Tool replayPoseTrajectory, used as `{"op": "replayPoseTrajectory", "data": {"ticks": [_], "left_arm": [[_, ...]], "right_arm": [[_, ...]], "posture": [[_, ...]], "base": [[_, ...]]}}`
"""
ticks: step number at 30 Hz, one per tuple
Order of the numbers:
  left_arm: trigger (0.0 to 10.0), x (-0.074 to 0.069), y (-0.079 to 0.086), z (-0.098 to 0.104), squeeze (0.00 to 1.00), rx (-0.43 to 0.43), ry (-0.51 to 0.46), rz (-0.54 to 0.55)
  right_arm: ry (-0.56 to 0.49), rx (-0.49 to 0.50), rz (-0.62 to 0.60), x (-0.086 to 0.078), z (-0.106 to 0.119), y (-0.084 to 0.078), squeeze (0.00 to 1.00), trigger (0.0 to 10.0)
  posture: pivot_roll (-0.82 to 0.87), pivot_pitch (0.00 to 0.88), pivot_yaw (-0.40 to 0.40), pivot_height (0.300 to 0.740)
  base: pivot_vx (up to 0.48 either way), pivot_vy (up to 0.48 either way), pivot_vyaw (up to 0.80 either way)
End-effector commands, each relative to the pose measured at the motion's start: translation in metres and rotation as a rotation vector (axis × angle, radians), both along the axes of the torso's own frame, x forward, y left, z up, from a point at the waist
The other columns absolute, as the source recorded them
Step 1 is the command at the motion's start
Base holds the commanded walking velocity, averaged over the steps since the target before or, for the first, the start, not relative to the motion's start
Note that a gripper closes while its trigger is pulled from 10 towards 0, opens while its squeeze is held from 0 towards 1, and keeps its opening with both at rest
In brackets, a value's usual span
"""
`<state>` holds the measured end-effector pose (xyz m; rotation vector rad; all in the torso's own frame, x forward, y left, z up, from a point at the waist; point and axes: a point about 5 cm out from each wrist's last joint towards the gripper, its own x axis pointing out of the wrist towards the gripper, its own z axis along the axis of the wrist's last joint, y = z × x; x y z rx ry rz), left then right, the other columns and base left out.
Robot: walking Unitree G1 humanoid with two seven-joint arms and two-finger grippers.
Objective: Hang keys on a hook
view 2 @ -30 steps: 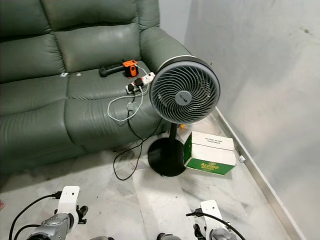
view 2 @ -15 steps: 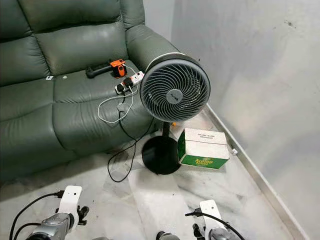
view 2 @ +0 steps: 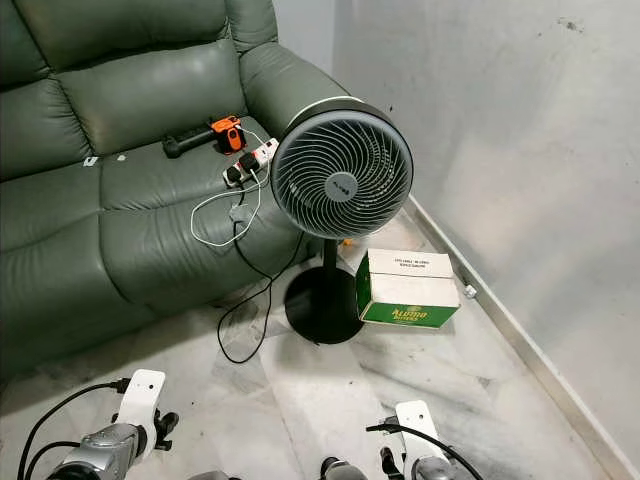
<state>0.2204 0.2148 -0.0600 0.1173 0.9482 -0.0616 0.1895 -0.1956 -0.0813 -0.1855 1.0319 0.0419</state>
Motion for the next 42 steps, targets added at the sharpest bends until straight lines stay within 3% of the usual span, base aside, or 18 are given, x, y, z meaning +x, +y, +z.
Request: {"op": "replayPoseTrajectory", "data": {"ticks": [1, 11, 42], "left_arm": [[10.0, -0.0063, 0.0042, -0.0030, 0.00, 0.015, 0.035, -0.016], [10.0, -0.0037, 0.0041, -0.0016, 0.00, 0.040, 0.035, -0.037], [10.0, 0.0005, 0.0002, 0.0002, 0.00, 0.031, 0.033, -0.067]], "right_arm": [[0.015, 0.005, -0.004, -0.0041, -0.0021, 0.0002, 0.00, 10.0], [-0.006, 0.076, -0.043, -0.0024, -0.0013, 0.0030, 0.00, 10.0], [0.000, 0.044, 0.012, 0.0025, 0.0014, 0.0004, 0.00, 10.0]], "posture": [[-0.03, 0.181, 0.022, 0.740], [-0.02, 0.168, 0.012, 0.740], [-0.03, 0.160, 0.004, 0.740]], "base": [[0.000, 0.000, -0.66], [0.000, 0.000, -0.12], [0.000, 0.000, 0.00]]}}
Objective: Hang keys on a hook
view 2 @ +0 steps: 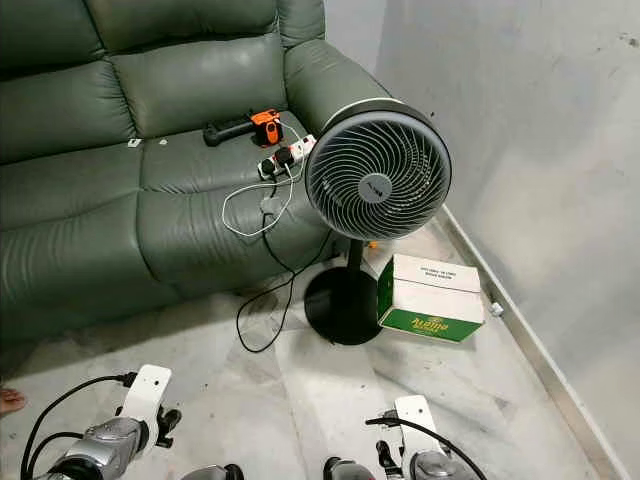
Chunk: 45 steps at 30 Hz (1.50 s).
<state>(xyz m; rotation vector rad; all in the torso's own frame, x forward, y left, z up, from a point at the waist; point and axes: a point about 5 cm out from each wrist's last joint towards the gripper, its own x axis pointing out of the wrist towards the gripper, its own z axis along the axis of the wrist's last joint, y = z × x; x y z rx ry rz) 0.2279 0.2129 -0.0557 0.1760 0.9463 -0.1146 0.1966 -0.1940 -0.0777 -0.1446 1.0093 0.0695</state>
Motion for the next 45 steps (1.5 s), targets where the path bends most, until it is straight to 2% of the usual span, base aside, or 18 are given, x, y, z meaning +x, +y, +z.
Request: {"op": "replayPoseTrajectory", "data": {"ticks": [1, 13, 45], "left_arm": [[10.0, -0.0070, 0.0020, -0.0041, 0.00, 0.005, 0.031, 0.005], [10.0, -0.0072, 0.0021, -0.0042, 0.00, 0.004, 0.033, 0.009], [10.0, -0.0073, 0.0013, -0.0046, 0.00, -0.011, 0.041, 0.022]], "right_arm": [[0.020, -0.007, 0.010, -0.0044, -0.0022, -0.0013, 0.00, 10.0], [0.028, -0.018, 0.021, -0.0046, -0.0023, -0.0017, 0.00, 10.0], [0.030, -0.030, 0.036, -0.0035, -0.0017, -0.0024, 0.00, 10.0]], "posture": [[-0.03, 0.160, 0.004, 0.740], [-0.03, 0.160, 0.004, 0.740], [-0.03, 0.164, 0.001, 0.740]], "base": [[0.000, 0.000, 0.00], [0.000, 0.000, -0.08], [0.000, 0.000, -0.66]]}}
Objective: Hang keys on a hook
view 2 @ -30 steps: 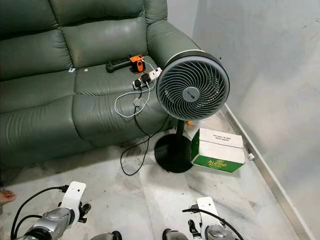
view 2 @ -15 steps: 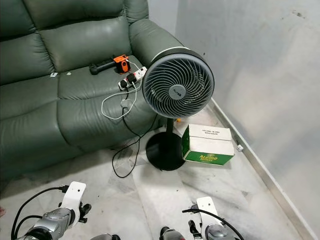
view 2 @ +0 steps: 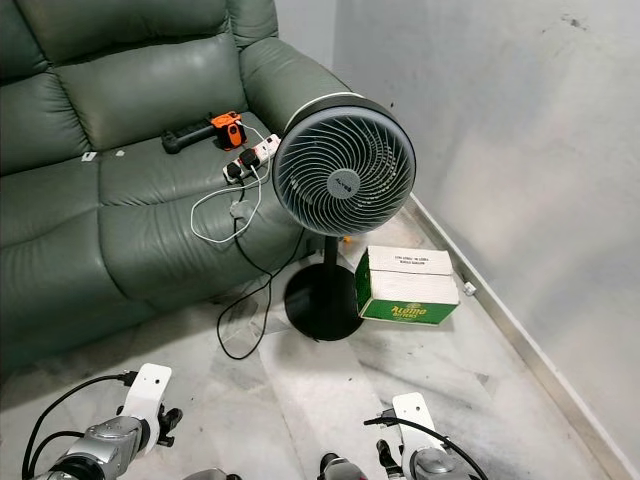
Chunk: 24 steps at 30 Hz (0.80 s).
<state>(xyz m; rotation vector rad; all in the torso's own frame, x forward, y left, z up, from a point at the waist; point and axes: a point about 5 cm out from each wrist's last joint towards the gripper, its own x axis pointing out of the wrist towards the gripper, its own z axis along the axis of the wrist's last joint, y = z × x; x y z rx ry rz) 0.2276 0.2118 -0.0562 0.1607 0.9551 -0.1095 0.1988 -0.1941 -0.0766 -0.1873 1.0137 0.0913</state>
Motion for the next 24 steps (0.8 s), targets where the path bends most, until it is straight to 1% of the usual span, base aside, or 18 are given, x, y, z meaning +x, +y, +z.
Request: {"op": "replayPoseTrajectory", "data": {"ticks": [1, 19, 24], "left_arm": [[10.0, -0.0070, 0.0022, -0.0040, 0.00, -0.002, 0.033, 0.009], [10.0, -0.0086, 0.0006, -0.0052, 0.00, -0.017, 0.042, 0.004], [10.0, -0.0085, 0.0005, -0.0052, 0.00, -0.020, 0.043, 0.005]], "right_arm": [[0.024, -0.005, -0.002, -0.0058, -0.0028, -0.0022, 0.00, 10.0], [0.024, -0.010, 0.012, -0.0065, -0.0029, -0.0030, 0.00, 10.0], [0.022, -0.008, 0.010, -0.0064, -0.0028, -0.0030, 0.00, 10.0]], "posture": [[-0.03, 0.164, 0.001, 0.740], [-0.03, 0.158, -0.003, 0.740], [-0.03, 0.162, -0.001, 0.740]], "base": [[0.000, 0.000, -0.68], [0.000, 0.000, -0.66], [0.000, 0.000, 0.00]]}}
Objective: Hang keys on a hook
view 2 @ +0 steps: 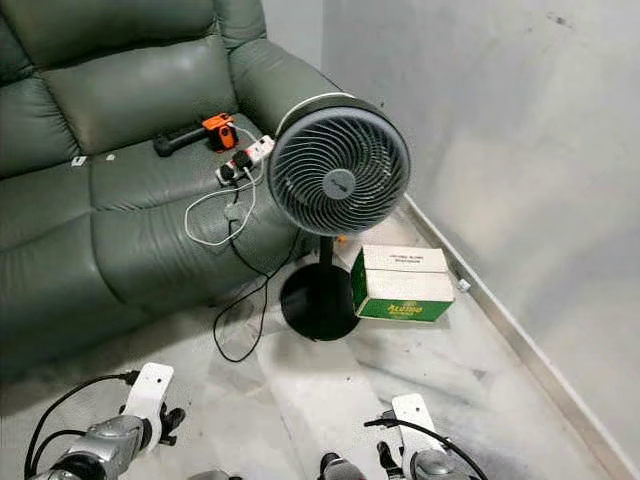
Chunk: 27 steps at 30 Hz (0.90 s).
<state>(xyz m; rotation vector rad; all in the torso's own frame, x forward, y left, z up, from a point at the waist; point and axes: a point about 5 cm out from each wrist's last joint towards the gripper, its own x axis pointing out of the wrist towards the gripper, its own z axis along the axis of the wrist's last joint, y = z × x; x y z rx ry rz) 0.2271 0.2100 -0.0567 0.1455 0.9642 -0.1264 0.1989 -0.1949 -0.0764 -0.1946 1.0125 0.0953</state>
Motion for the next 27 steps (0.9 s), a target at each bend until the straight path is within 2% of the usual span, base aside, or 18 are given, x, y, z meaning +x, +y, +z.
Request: {"op": "replayPoseTrajectory", "data": {"ticks": [1, 17, 27], "left_arm": [[10.0, -0.0080, 0.0024, -0.0046, 0.00, 0.000, 0.032, 0.011], [10.0, -0.0071, 0.0029, -0.0040, 0.00, 0.002, 0.032, 0.008], [10.0, -0.0069, 0.0028, -0.0039, 0.00, 0.002, 0.031, 0.010]], "right_arm": [[0.023, -0.004, 0.003, -0.0063, -0.0030, -0.0022, 0.00, 10.0], [0.020, -0.006, 0.005, -0.0052, -0.0025, -0.0018, 0.00, 10.0], [0.021, -0.009, 0.007, -0.0050, -0.0024, -0.0020, 0.00, 10.0]], "posture": [[-0.03, 0.162, -0.001, 0.740], [-0.03, 0.166, 0.000, 0.740], [-0.03, 0.167, -0.002, 0.740]], "base": [[0.000, 0.000, 0.00], [0.000, 0.000, 0.00], [0.000, -0.298, 0.00]]}}
